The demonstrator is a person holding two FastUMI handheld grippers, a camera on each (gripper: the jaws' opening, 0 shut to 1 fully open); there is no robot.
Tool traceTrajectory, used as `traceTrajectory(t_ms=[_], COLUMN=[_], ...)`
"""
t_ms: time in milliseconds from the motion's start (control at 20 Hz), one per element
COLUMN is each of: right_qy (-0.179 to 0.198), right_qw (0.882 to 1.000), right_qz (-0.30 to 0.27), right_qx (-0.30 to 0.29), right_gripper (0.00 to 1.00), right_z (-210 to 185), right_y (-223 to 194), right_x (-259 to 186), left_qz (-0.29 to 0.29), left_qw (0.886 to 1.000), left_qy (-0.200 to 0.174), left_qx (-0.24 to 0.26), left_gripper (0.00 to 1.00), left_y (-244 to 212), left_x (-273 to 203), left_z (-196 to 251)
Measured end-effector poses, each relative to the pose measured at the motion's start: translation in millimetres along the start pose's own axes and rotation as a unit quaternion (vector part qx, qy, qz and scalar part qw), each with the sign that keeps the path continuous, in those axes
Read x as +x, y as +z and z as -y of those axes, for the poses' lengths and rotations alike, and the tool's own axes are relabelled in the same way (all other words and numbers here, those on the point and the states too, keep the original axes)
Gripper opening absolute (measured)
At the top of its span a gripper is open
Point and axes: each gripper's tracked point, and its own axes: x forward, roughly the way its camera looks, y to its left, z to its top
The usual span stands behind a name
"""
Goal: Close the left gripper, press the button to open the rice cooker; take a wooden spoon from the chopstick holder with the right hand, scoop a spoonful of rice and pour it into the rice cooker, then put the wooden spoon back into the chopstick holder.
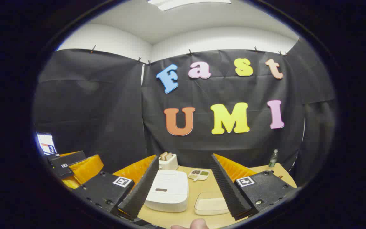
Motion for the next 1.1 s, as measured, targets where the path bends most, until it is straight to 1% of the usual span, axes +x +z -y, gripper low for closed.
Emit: traceTrajectory(t_ms=[150, 450, 550, 850, 950, 1100], right_qy=[-0.006, 0.003, 0.001, -0.020, -0.031, -0.036], right_qw=[1.000, 1.000, 1.000, 0.999, 0.999, 0.999], right_qz=[0.007, 0.004, 0.006, 0.024, 0.022, 0.013], right_qx=[0.007, 0.005, 0.007, 0.008, 0.005, 0.004], right_gripper=[1.00, 1.00, 1.00, 1.00, 1.00, 1.00], right_z=[5.3, 1.5, 5.9, 39.2, 53.9, 69.6], right_y=[3.6, 0.1, 1.9, 11.5, 7.5, 2.9], right_x=[0.8, 2.4, 3.2, 8.6, 12.1, 15.7], left_qz=[-0.004, 0.001, 0.001, -0.005, -0.011, -0.010], left_qw=[1.000, 1.000, 1.000, 1.000, 1.000, 1.000], left_qy=[-0.002, 0.000, -0.004, 0.002, 0.010, 0.013], left_qx=[0.011, -0.008, -0.001, 0.001, -0.001, -0.001], left_gripper=[0.94, 0.94, 0.94, 0.94, 0.94, 0.94], left_y=[-1.2, 0.0, 0.2, -5.4, -8.5, -6.9], left_x=[0.7, 4.2, 7.0, 11.2, 14.3, 23.0], left_z=[5.3, 11.2, 15.7, 18.4, 18.3, 22.0])
